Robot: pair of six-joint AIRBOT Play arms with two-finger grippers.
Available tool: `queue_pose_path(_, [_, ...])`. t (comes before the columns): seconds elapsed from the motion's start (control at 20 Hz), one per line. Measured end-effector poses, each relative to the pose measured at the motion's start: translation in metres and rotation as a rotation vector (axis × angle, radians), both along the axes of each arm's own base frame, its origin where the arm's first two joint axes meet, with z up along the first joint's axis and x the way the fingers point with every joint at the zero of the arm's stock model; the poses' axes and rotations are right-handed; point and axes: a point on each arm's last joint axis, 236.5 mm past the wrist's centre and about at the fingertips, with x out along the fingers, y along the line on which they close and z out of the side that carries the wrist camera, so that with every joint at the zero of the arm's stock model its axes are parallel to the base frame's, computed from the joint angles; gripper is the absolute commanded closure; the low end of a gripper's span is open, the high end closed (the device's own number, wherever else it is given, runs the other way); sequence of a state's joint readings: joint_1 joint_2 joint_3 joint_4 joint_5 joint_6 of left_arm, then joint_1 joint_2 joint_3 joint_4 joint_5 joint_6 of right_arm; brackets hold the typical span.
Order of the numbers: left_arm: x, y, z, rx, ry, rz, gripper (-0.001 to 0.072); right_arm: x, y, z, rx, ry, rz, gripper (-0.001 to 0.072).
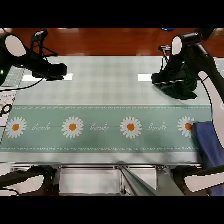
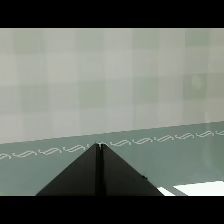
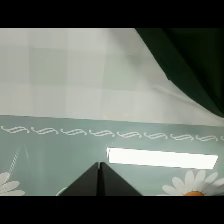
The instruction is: Fold the shirts.
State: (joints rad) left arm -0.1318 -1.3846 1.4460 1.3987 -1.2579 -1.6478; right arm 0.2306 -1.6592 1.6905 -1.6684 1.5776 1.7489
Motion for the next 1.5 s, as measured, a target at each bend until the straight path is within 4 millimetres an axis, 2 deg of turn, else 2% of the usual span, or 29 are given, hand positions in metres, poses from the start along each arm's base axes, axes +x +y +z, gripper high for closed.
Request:
queue_pose_path(0.85, [0.002, 0.000, 0.001, -0.001, -0.009, 0.002, 0.0686, 0.002, 0.000, 0.000, 0.002, -0.007, 0.001, 0.0685])
queue_pose_path(1.0, [0.017, -0.001, 0.007, -0.011, -0.076, 0.014, 0.0685, 0.027, 0.004, 0.003, 0.015, -0.116, 0.012, 0.0682])
queue_pose_path(1.05, [0.026, -0.001, 0.011, -0.017, -0.116, 0.021, 0.0684, 0.040, 0.005, 0.005, 0.020, -0.169, 0.018, 0.0606])
queue_pose_path(1.1, [0.036, -0.001, 0.016, -0.023, -0.163, 0.030, 0.0661, 0.055, 0.005, 0.009, 0.017, -0.237, 0.027, 0.0332])
queue_pose_path(1.15, [0.047, -0.002, 0.022, -0.029, -0.212, 0.037, 0.0484, 0.070, 0.003, 0.014, 0.005, -0.300, 0.036, 0.0292])
queue_pose_path(1.2, [0.058, -0.001, 0.027, -0.033, -0.260, 0.044, 0.0222, 0.085, -0.001, 0.020, -0.018, -0.367, 0.050, 0.0292])
queue_pose_path(1.25, [0.068, 0.001, 0.031, -0.035, -0.304, 0.051, 0.0200, 0.097, -0.008, 0.027, -0.050, -0.424, 0.059, 0.0292])
queue_pose_path(1.35, [0.082, 0.014, 0.033, -0.013, -0.353, 0.070, 0.0200, 0.117, -0.036, 0.042, -0.136, -0.517, 0.043, 0.0293])
queue_pose_path(1.5, [0.078, 0.056, 0.013, 0.034, -0.292, 0.138, 0.0201, 0.130, -0.102, 0.051, -0.207, -0.574, -0.085, 0.0294])
